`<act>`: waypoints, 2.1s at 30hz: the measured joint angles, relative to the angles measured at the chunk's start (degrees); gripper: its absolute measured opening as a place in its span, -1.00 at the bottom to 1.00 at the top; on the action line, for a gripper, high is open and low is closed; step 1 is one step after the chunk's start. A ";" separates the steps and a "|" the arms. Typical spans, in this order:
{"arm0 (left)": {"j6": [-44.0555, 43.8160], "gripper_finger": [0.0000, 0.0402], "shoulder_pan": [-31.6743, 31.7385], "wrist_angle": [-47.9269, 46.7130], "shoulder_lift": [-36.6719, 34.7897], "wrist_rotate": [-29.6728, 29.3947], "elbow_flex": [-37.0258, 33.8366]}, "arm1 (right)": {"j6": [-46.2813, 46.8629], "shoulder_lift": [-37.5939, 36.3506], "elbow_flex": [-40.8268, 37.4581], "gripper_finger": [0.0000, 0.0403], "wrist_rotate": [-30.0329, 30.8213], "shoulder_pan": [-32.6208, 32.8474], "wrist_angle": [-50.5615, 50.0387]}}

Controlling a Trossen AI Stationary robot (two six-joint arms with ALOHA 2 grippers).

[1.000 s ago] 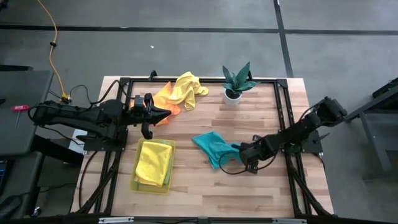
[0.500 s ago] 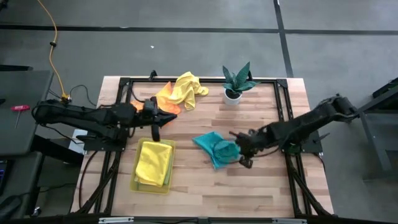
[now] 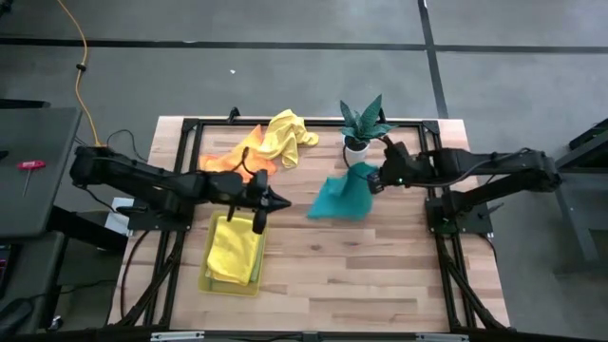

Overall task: Fold microfiber towels
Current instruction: Fold the blue microfiber cloth

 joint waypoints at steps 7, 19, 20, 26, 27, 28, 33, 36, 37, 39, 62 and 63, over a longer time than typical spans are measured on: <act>-2.38 -0.98 -0.54 6.56 10.06 -2.67 0.96 | 0.78 2.02 -4.35 -1.00 -8.51 0.96 4.71; 4.54 -0.52 0.48 -3.80 32.53 -3.60 21.85 | 0.83 2.72 -4.47 -1.00 -9.31 1.80 6.28; 6.39 -0.47 0.99 -5.94 34.49 -4.56 24.52 | 0.83 2.72 -4.47 -1.00 -9.31 1.80 6.35; 8.51 -0.21 4.65 -13.67 46.38 -9.60 38.85 | 0.84 2.72 -4.47 -1.00 -8.77 1.80 6.41; 7.97 -0.17 5.15 -14.49 47.88 -9.86 40.56 | 0.89 2.70 -4.47 -1.00 -8.40 1.80 6.42; 7.76 -0.14 5.62 -14.64 49.53 -9.96 42.23 | 0.99 2.70 -4.47 -1.00 -8.14 1.80 6.38; 5.50 -0.05 6.80 -15.02 56.81 -12.17 49.70 | 1.75 2.70 -4.47 -1.00 -7.02 1.80 6.83; 3.28 -0.04 7.10 -15.21 60.19 -12.96 53.10 | 2.12 2.70 -4.49 -1.00 -6.71 1.80 6.83; 3.25 -0.04 7.11 -15.10 61.22 -13.39 54.05 | 2.17 2.68 -4.49 -1.00 -6.71 1.80 6.85; 3.23 -0.04 7.03 -15.81 62.92 -15.41 55.55 | 2.51 2.69 -4.49 -1.00 -6.71 1.80 6.83; 18.48 -0.99 9.34 -35.63 52.67 -14.43 56.68 | -0.52 2.30 -4.47 -1.00 -5.99 1.80 8.73; 19.46 -0.99 9.52 -37.61 50.82 -14.33 56.68 | -1.04 2.03 -4.47 -1.00 -6.07 1.82 9.08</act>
